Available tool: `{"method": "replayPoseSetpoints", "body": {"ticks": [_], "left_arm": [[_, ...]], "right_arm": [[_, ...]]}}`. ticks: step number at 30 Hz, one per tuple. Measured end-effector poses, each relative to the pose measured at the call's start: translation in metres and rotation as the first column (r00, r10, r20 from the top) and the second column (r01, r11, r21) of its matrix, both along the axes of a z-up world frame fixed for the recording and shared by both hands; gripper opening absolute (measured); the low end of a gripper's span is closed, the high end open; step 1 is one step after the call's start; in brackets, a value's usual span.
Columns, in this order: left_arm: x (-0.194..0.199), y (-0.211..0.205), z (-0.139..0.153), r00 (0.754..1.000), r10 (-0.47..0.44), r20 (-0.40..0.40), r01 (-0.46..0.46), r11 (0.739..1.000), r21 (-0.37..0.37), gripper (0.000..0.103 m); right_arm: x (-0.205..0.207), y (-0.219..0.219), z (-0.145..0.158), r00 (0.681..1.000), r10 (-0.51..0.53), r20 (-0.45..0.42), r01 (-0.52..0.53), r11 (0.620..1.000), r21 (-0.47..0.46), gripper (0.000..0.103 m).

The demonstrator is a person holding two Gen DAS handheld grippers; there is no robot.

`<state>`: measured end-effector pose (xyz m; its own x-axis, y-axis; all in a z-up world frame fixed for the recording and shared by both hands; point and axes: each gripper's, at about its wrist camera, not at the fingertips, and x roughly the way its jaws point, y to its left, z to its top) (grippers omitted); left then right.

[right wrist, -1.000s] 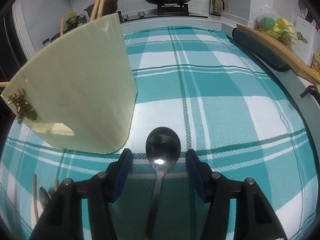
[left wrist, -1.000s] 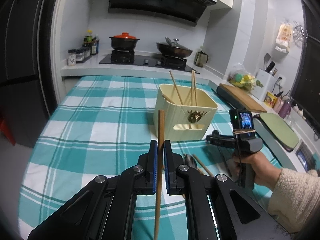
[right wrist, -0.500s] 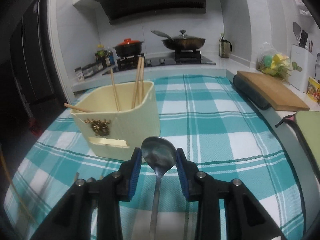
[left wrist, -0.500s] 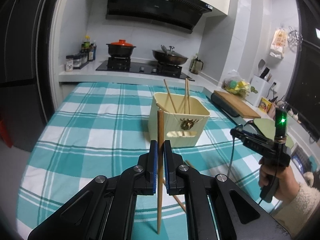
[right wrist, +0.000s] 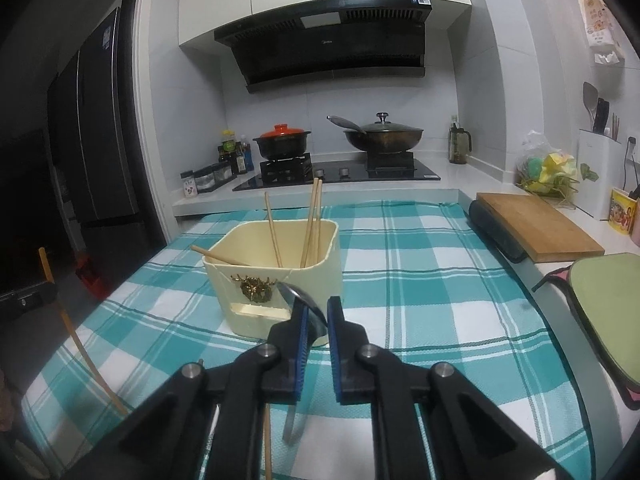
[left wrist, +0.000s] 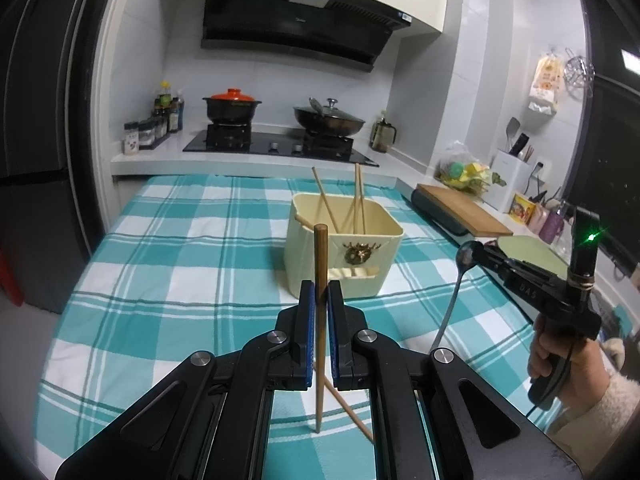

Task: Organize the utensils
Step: 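Lower the right tool's spoon into the holder and open while the left tool releases its chopstick there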

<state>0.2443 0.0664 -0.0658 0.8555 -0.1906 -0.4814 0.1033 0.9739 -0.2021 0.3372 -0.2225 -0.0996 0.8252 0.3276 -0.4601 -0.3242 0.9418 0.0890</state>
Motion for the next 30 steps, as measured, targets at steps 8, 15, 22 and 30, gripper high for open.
{"method": "replayPoseSetpoints", "body": {"ticks": [8,15,22,30], "left_arm": [[0.008,0.005,0.006,0.999,-0.031,-0.005,0.031,0.999,-0.014,0.005],[0.022,0.016,0.026,0.998,-0.067,0.0,0.067,0.995,-0.081,0.005],[0.053,0.027,0.077,0.993,-0.102,0.054,0.108,0.985,-0.134,0.004],[0.129,0.024,0.132,0.987,-0.081,0.138,0.098,0.988,-0.117,0.004]], "right_arm": [[-0.01,-0.002,0.008,1.0,0.014,0.015,-0.014,1.0,-0.018,0.003],[-0.019,0.001,0.043,0.996,0.019,0.09,-0.015,0.999,-0.047,0.003],[0.004,0.005,0.08,0.992,0.016,0.129,-0.011,0.999,-0.041,0.003],[0.072,0.025,0.123,0.977,-0.008,0.213,0.025,0.997,-0.076,0.003]]}}
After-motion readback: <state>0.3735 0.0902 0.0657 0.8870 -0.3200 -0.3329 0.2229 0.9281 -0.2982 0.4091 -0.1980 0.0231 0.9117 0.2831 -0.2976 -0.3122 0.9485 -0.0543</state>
